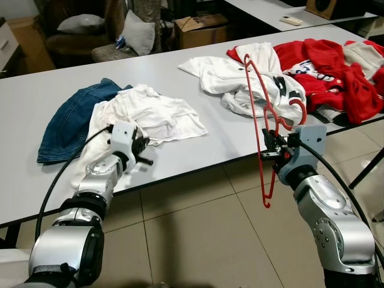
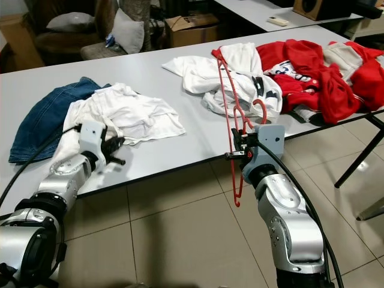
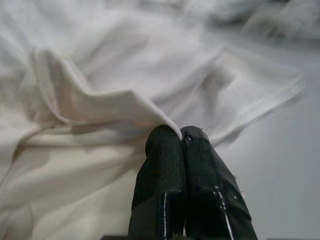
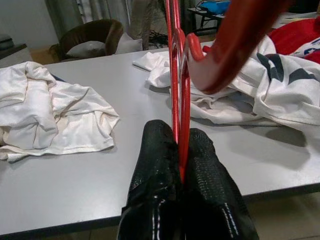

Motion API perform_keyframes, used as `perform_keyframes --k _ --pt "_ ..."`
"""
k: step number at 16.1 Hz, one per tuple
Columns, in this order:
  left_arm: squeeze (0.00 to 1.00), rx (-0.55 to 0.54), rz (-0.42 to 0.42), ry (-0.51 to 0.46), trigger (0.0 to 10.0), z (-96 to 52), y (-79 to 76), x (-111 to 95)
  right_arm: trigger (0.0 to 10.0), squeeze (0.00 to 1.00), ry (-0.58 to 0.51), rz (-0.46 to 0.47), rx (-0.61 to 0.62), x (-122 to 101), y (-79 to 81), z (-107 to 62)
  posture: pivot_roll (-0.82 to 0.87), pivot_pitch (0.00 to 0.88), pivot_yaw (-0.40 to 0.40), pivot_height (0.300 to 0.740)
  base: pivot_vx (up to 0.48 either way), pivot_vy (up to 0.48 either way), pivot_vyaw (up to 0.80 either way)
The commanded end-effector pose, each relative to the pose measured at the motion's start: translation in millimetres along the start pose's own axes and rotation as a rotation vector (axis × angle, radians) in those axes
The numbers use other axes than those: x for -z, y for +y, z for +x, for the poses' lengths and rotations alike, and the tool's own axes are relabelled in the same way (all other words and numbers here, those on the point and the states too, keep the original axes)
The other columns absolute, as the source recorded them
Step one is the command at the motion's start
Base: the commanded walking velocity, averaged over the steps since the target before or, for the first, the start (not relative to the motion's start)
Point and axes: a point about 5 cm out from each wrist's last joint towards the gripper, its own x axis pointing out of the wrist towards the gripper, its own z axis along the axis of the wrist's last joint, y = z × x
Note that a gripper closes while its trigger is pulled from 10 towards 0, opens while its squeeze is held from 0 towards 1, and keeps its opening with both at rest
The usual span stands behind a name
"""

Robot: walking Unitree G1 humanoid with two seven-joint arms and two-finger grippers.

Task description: Hang hanger

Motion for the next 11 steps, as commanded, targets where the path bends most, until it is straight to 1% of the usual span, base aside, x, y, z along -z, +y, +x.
perform_keyframes --k 1,2,3,5,7,8,9,11 --pt "0.0 0.067 -0.007 -0.148 0.0 6.1 -5.2 -31 10.0 0.0 -0.034 -0.008 -0.006 -7 1.6 3.1 -0.15 0.0 0.064 0.74 0.0 0.0 0.0" --pt "0.0 0.105 -0.018 -0.218 0.0 7.4 -8.6 -44 10.0 0.0 -0.036 -0.008 -0.004 -8 1.2 3.5 -0.15 0.0 0.064 0.74 0.0 0.0 0.0" --pt "0.0 0.125 -0.034 -0.329 0.0 7.8 -8.9 -69 10.0 0.0 -0.039 -0.006 -0.001 -8 0.5 3.9 -0.15 0.0 0.064 0.74 0.0 0.0 0.0" --pt "0.0 0.127 -0.036 -0.481 0.0 5.2 -5.2 -111 10.0 0.0 -0.042 -0.006 0.004 -9 -0.1 3.8 -0.15 0.0 0.064 0.74 0.0 0.0 0.0" --pt "0.0 0.163 -0.054 -0.664 0.0 -4.9 -3.3 -165 10.0 0.0 -0.048 0.001 0.013 -9 -1.2 3.6 -0.15 0.0 0.065 0.74 0.0 0.0 0.0" --pt "0.0 0.171 -0.056 -0.728 0.0 -10.6 -1.3 -186 10.0 0.0 -0.048 0.003 0.015 -9 -1.3 3.6 -0.15 0.0 0.065 0.74 0.0 0.0 0.0" --pt "0.0 0.174 -0.059 -0.766 0.0 -14.9 1.4 -197 10.0 0.0 -0.048 0.004 0.016 -9 -1.1 3.8 -0.14 0.0 0.068 0.74 0.0 0.0 0.0" --pt "0.0 0.179 -0.026 -0.755 0.0 -15.4 1.8 -199 10.0 0.0 -0.049 0.008 0.02 -8 -0.6 3.6 -0.14 0.0 0.075 0.74 0.0 0.0 0.0"
